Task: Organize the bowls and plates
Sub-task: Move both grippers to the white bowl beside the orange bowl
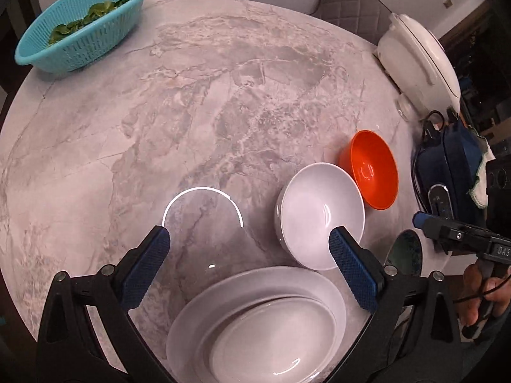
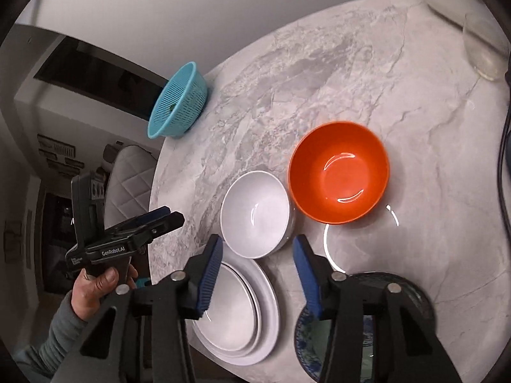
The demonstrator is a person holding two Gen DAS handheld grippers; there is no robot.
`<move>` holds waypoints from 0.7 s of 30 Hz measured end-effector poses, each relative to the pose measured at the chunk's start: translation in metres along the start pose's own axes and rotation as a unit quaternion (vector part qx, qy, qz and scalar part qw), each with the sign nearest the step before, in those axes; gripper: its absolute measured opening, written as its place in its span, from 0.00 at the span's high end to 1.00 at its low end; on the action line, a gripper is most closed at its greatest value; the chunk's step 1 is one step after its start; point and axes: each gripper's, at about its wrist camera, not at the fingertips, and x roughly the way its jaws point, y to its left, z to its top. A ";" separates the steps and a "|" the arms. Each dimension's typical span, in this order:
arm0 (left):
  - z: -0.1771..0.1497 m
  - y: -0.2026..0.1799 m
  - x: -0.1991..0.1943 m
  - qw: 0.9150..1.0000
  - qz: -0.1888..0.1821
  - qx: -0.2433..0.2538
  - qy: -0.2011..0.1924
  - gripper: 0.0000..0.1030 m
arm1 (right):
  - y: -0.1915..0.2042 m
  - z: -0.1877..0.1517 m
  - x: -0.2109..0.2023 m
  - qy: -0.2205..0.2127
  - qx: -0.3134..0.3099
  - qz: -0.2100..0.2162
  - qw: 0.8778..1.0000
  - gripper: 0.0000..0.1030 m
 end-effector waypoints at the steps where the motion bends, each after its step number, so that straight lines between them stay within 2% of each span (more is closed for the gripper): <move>1: 0.003 0.002 0.008 1.000 -0.007 0.007 0.011 0.03 | 0.002 0.002 0.010 0.008 0.011 -0.005 1.000 0.59; 6: 0.005 0.001 0.052 0.997 -0.002 0.046 0.064 0.03 | 0.005 -0.001 0.046 0.024 0.056 -0.034 0.998 0.62; 12: 0.010 -0.001 0.070 0.994 -0.016 0.070 0.078 0.03 | -0.003 -0.002 0.070 0.027 0.085 -0.052 0.995 0.62; 15: 0.012 -0.005 0.077 0.993 -0.013 0.082 0.084 0.08 | -0.008 0.001 0.077 0.027 0.096 -0.064 0.993 0.62; 17: 0.015 -0.006 0.081 0.993 -0.011 0.086 0.084 0.14 | -0.010 0.002 0.080 0.026 0.103 -0.072 0.992 0.62; 20: 0.017 -0.006 0.089 0.992 -0.012 0.091 0.092 0.37 | -0.012 0.004 0.087 0.031 0.103 -0.088 0.990 0.62; 21: 0.018 -0.007 0.092 0.991 -0.014 0.093 0.095 0.48 | -0.013 0.005 0.089 0.033 0.104 -0.094 0.990 0.62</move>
